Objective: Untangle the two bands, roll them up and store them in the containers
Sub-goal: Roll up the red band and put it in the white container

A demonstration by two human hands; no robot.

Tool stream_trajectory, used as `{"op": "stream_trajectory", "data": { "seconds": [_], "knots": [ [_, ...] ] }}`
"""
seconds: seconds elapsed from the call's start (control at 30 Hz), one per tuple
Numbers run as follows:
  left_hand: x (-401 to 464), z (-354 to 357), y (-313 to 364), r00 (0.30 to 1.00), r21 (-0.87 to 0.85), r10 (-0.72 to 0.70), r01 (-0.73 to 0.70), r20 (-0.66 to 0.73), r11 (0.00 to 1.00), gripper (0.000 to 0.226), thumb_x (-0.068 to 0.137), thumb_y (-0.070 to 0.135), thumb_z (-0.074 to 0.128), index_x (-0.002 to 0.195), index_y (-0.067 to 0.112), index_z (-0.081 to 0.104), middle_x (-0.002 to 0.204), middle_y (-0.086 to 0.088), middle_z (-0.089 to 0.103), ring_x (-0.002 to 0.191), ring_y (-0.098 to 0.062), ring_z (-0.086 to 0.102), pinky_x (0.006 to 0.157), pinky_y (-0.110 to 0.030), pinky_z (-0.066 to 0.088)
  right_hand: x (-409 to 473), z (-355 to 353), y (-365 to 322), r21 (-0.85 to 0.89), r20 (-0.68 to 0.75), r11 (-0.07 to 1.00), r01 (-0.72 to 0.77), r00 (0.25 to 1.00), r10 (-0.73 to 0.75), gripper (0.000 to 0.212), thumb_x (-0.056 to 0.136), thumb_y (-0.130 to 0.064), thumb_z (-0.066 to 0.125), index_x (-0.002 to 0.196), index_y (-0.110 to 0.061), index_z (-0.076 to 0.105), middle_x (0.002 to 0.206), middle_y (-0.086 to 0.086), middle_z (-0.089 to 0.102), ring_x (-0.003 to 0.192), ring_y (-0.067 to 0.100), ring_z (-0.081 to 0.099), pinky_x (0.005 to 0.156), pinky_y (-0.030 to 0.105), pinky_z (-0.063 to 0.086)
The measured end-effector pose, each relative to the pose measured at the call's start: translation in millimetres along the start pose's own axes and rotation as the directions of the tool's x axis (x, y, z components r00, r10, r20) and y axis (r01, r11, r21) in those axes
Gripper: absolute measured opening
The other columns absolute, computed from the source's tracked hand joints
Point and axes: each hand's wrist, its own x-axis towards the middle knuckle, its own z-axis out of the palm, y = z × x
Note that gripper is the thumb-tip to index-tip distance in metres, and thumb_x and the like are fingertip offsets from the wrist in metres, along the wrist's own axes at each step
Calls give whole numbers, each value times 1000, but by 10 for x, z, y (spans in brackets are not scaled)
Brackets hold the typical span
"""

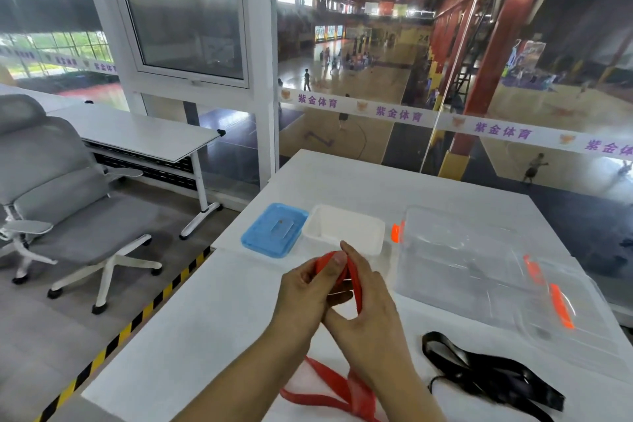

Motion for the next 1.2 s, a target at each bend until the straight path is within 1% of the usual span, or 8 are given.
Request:
{"op": "stream_trajectory", "data": {
  "seconds": [0.17, 0.33, 0.53, 0.73, 0.87, 1.03, 1.13, 1.2],
  "knots": [
    [17, 1, -87, 999, 136, -29, 24, 30, 990, 36, 93, 46, 66, 112, 18, 77, 104, 1, 81, 101, -14, 76, 96, -42, 60, -26, 111, 106, -55, -100, 997, -61, 993, 55, 70, 89, -36, 69, 147, -56, 36, 109, -19, 54, 94, -9, 56, 81, 15, 43],
    [17, -151, -96, 979, 213, -160, 130, 130, 968, 57, 82, 65, 59, 115, 22, 76, 102, 4, 81, 101, -12, 76, 93, -33, 61, 23, 4, 220, -88, 49, 996, -1, 999, 5, 59, 98, -40, 61, 147, -60, 36, 105, -17, 55, 97, 1, 61, 87, 23, 52],
    [104, -488, 41, 928, 237, -228, 160, 295, 958, 35, 88, 34, 73, 115, 12, 76, 110, -12, 78, 107, -26, 74, 100, -51, 57, 130, -239, 309, -171, 309, 980, 106, 950, -49, 60, 100, -48, 59, 145, -71, 26, 105, -15, 56, 101, 4, 57, 93, 22, 49],
    [156, -570, 268, 875, 493, -272, 44, 400, 869, 26, 92, 21, 75, 116, 11, 76, 108, -9, 80, 102, -23, 76, 93, -36, 61, 158, -318, 247, -187, 436, 969, 162, 898, -67, 65, 97, -49, 64, 137, -80, 24, 106, -11, 58, 98, 10, 58, 93, 25, 50],
    [81, -524, 184, 922, 412, -197, 46, 332, 910, 26, 89, 20, 77, 113, 10, 77, 104, -10, 81, 99, -22, 78, 90, -31, 61, 134, -327, 273, -167, 386, 976, 137, 921, -63, 69, 91, -50, 71, 136, -78, 27, 110, -17, 60, 101, 3, 56, 92, 20, 48],
    [-4, -343, 61, 979, 220, -96, 55, 182, 974, 34, 79, 32, 78, 109, 17, 79, 102, -5, 82, 98, -20, 78, 93, -36, 60, 101, -262, 234, -63, 249, 998, 31, 968, -15, 68, 80, -54, 77, 138, -56, 41, 106, -30, 63, 97, -2, 60, 87, 19, 51],
    [-14, -262, 19, 994, 111, -91, 83, 67, 990, 28, 88, 29, 74, 112, 15, 78, 101, -6, 82, 96, -21, 79, 91, -35, 61, 36, -177, 218, -61, 151, 997, -54, 987, 62, 73, 81, -59, 73, 141, -60, 32, 91, -32, 61, 87, 0, 61, 87, 26, 54],
    [-28, -188, -18, 993, 17, -110, 111, -29, 994, 26, 90, 28, 74, 108, 10, 78, 97, -9, 82, 92, -26, 79, 83, -31, 63, -35, -70, 154, -50, 92, 992, -113, 989, 117, 83, 82, -61, 69, 149, -61, 20, 111, -29, 59, 103, 1, 59, 98, 30, 53]
  ]
}}
